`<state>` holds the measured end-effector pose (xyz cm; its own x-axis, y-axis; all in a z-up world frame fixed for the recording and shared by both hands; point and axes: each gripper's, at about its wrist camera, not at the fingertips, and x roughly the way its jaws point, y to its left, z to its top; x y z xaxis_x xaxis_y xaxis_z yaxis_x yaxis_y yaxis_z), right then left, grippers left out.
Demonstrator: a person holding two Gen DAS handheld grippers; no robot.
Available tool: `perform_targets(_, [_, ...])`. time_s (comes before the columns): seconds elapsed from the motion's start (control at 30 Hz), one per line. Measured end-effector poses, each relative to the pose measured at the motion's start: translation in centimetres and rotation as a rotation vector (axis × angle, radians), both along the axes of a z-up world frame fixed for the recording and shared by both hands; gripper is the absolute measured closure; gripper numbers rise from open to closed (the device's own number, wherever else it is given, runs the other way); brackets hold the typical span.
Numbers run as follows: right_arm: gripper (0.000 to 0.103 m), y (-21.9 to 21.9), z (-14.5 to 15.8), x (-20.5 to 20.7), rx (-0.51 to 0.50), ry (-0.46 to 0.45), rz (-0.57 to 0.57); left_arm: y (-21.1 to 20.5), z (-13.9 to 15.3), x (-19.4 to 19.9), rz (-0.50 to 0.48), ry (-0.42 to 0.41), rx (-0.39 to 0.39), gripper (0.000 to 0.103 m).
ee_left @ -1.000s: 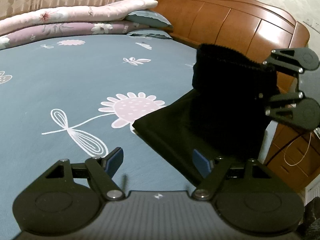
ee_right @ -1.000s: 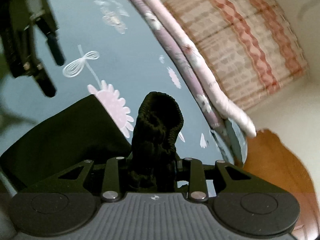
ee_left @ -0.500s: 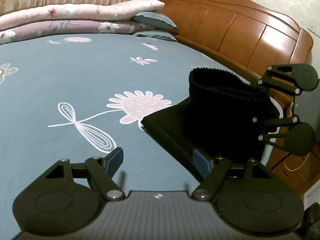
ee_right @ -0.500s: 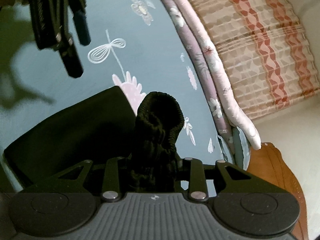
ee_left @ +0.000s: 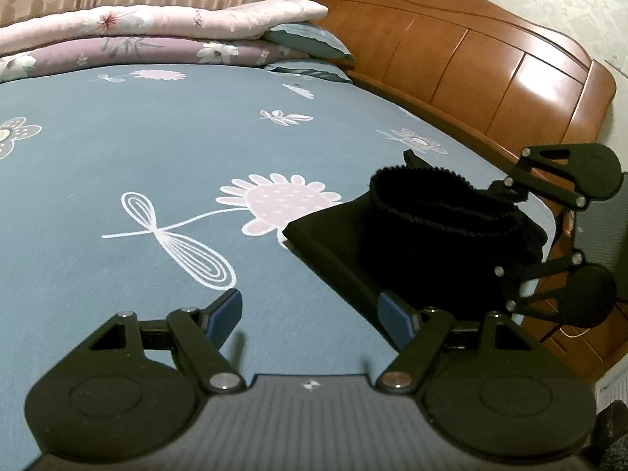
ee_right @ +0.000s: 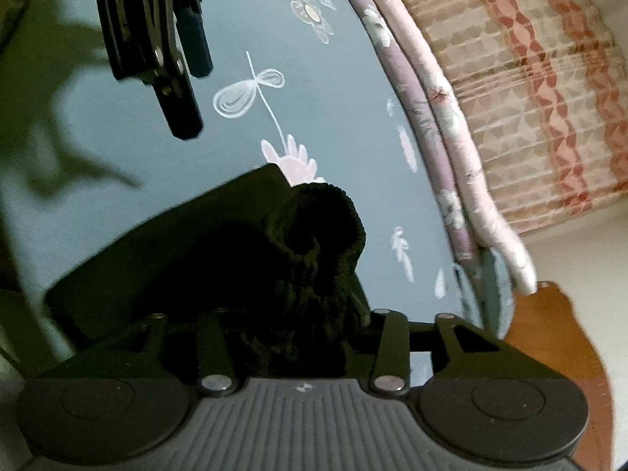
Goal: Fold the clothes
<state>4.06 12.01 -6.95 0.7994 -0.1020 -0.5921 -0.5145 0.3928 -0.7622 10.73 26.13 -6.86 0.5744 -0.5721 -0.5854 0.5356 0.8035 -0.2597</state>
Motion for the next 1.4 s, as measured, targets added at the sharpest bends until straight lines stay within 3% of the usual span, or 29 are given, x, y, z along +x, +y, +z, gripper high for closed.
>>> perform_targets(0.1, [0.043,-0.2,1.6,-0.6,0.104,0.060,0.008,0.1,0.0,-0.1,-0.002,-0.003,0.000,0.026])
perform_targets(0.47, [0.044,-3.7,7.0,-2.4,0.454,0.168,-0.051,0.0,0.0,-0.4,-0.001,-0.013,-0.002,0.026])
perform_targets(0.67, [0.050,-5.9,4.2,-2.3,0.424,0.245,-0.112,-0.8,-0.1,-0.4,-0.023,-0.009,0.004,0.026])
perform_targets(0.8, [0.065,-5.6,1.1,-1.5,0.396,0.284,-0.120,-1.4,-0.3,-0.4,-0.028,-0.003,0.014,0.026])
perform_targets(0.9, [0.088,-5.8,-0.4,-0.7,0.403,0.290,-0.128,-1.6,-0.3,-0.4,-0.030,0.001,0.021,0.026])
perform_targets(0.93, [0.089,-5.8,-0.4,-0.7,0.415,0.293,-0.128,-1.7,-0.2,-0.5,-0.030,0.001,0.023,0.026])
perform_targets(1.1, [0.091,-6.2,2.7,-0.8,0.560,0.276,-0.116,-1.6,0.3,-0.4,-0.022,-0.005,0.030,0.026])
perform_targets(1.3, [0.088,-5.9,-0.8,-0.6,0.547,0.324,-0.145,-2.5,0.4,-0.2,-0.038,-0.003,0.050,0.026])
perform_targets(1.4, [0.082,-7.1,0.4,-1.4,0.624,0.294,-0.173,-3.4,1.0,-0.2,-0.067,-0.016,0.047,0.026])
